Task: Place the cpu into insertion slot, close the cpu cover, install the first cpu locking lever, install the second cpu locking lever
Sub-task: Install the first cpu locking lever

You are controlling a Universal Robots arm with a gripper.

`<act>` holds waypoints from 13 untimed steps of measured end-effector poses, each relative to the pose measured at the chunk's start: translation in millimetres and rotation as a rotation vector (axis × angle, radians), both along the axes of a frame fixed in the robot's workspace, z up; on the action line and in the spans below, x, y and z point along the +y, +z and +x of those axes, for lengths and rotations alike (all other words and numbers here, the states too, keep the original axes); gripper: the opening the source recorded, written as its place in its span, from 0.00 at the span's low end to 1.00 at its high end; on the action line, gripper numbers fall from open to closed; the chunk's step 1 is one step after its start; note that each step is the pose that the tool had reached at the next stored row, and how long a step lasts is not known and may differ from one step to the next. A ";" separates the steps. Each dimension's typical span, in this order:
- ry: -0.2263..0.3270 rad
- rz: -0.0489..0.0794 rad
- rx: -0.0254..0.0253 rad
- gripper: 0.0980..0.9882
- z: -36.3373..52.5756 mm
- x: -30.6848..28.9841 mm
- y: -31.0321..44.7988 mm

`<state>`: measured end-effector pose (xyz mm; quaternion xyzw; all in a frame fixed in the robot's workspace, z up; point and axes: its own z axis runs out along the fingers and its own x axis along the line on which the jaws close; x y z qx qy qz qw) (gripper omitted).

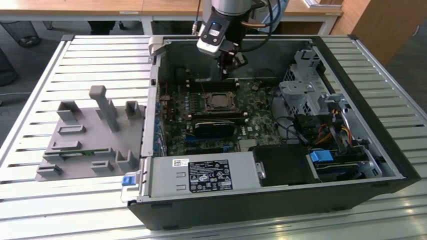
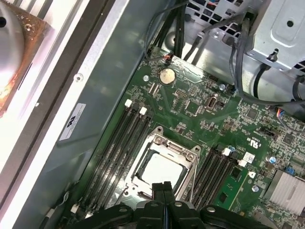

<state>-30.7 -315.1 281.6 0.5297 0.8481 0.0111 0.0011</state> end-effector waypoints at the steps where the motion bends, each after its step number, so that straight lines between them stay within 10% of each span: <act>1: 0.005 0.000 0.0000 0.01 0.0 0.0 0.0; 13: 0.072 0.000 0.0000 0.01 0.0 0.0 0.0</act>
